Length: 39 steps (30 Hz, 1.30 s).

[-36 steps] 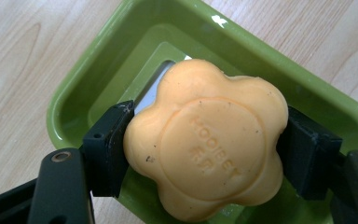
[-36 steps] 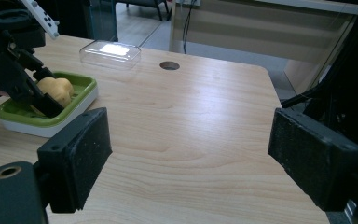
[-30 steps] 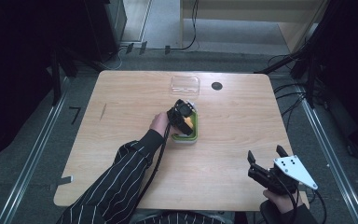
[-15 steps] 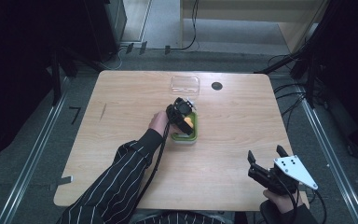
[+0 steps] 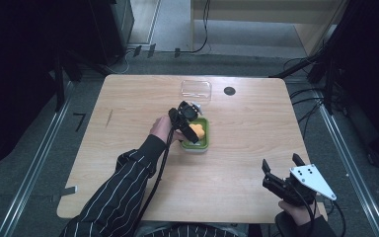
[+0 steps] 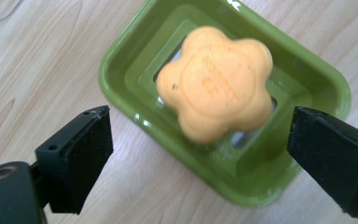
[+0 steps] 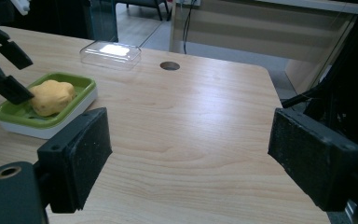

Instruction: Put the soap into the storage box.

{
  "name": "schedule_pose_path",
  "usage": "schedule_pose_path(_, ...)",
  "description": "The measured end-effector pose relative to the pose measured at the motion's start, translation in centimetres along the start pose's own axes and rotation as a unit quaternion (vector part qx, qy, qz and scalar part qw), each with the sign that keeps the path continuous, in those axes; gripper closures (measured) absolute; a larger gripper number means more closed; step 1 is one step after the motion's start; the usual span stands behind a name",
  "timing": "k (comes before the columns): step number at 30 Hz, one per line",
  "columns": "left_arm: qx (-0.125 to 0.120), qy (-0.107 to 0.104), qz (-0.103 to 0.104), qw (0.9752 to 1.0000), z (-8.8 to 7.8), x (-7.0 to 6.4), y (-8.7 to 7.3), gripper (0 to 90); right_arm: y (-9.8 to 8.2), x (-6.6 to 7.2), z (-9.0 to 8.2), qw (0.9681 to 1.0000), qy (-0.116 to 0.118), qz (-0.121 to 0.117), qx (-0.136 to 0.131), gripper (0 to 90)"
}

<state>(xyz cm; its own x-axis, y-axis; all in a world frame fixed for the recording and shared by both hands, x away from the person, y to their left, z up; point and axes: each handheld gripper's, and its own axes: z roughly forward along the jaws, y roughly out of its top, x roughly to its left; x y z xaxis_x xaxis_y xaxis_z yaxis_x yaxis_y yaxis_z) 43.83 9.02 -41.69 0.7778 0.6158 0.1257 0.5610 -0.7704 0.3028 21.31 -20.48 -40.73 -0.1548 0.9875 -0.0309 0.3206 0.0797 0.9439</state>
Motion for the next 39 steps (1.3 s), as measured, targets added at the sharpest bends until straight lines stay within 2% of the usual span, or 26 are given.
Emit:
schedule_pose_path(5, 0.018, 0.006, -0.003, 0.9998, -0.4, 0.1, -1.0, 3.4, 0.0, 0.0, 0.0, 1.0000, 0.001, -0.001, 0.000, 13.7)
schedule_pose_path(6, 0.025, 0.000, -0.003, 0.9997, -0.4, 0.1, -1.2, 2.5, 0.0, 0.0, 0.1, 1.0000, 0.001, -0.002, 0.000, 13.7)
schedule_pose_path(9, 0.031, 0.005, -0.003, 0.9995, -0.5, 0.1, -1.7, 0.9, 0.0, 0.1, 0.1, 1.0000, 0.001, -0.001, 0.000, 13.7)
schedule_pose_path(13, 0.040, 0.000, -0.004, 0.9992, -0.7, 0.3, -2.6, 0.7, 0.0, 0.1, 0.1, 1.0000, 0.002, -0.001, 0.000, 13.7)
schedule_pose_path(17, 0.036, 0.004, -0.017, 0.9992, -1.3, 0.5, -3.5, 0.4, 0.0, 0.1, 0.1, 1.0000, 0.002, -0.002, 0.000, 13.7)
schedule_pose_path(20, 0.038, 0.003, -0.018, 0.9991, -1.8, 0.6, -4.3, 0.4, 0.0, 0.1, 0.1, 1.0000, 0.002, 0.000, 0.001, 13.7)
schedule_pose_path(29, 0.056, 0.001, -0.021, 0.9982, -2.9, 0.8, -6.7, 0.4, 0.1, 0.1, 0.1, 1.0000, 0.002, -0.002, 0.000, 13.7)
schedule_pose_path(39, 0.072, 0.002, -0.035, 0.9968, -3.2, 1.4, -9.1, 0.4, 0.1, 0.1, 0.1, 1.0000, 0.002, -0.002, 0.000, 13.7)
